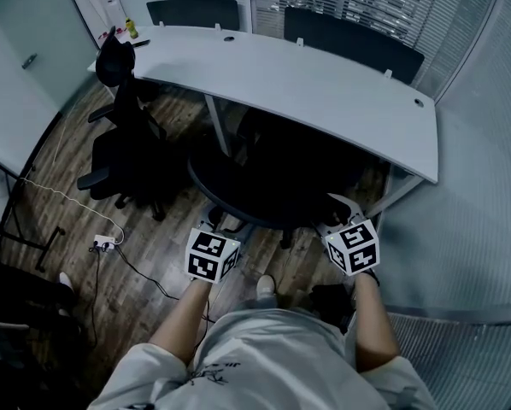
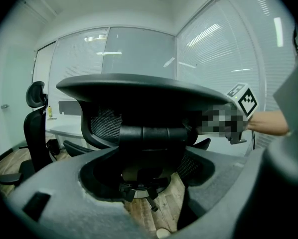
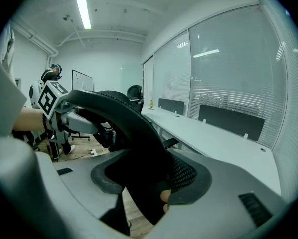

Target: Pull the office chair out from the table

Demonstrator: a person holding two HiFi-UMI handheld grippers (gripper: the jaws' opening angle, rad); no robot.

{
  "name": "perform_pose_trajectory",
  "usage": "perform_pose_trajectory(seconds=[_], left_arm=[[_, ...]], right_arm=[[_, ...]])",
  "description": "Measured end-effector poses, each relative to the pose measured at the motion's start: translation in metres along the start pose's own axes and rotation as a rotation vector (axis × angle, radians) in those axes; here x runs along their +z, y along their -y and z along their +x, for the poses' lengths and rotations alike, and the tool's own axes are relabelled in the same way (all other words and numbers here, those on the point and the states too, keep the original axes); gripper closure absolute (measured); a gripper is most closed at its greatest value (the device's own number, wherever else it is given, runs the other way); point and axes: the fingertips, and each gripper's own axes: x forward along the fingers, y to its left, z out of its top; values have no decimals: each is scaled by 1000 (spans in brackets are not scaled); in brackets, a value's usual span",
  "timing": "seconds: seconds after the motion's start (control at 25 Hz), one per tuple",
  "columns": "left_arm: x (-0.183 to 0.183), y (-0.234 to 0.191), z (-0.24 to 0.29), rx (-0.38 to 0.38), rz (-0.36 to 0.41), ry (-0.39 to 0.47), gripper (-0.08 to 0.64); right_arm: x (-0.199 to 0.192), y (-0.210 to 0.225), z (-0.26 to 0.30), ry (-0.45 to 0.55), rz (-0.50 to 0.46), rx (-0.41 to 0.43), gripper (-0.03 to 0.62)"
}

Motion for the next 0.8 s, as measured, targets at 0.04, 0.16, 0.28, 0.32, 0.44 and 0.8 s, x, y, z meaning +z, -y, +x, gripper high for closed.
perform_pose_trajectory(seconds=[0.04, 0.16, 0.28, 0.32, 0.44, 0.8], left_arm=[[-1, 2, -4, 2, -1, 0, 239], [-6, 9, -15, 1, 0, -1, 239], [-9, 14, -25, -2, 4, -4, 239], [-10, 16, -28, -2, 3, -3, 239], [-18, 24, -37, -1, -3, 2, 239], [-31, 44, -74, 38, -16, 21, 239]], right_arm=[[-1, -3, -3, 1, 0, 1, 390], [-5, -13, -12, 2, 1, 8, 391], [-8, -22, -20, 4, 6, 13, 391], [-8, -24, -22, 4, 6, 13, 391], [-14, -33, -31, 2, -2, 9, 391], [-23, -62, -57, 13, -12, 34, 390]])
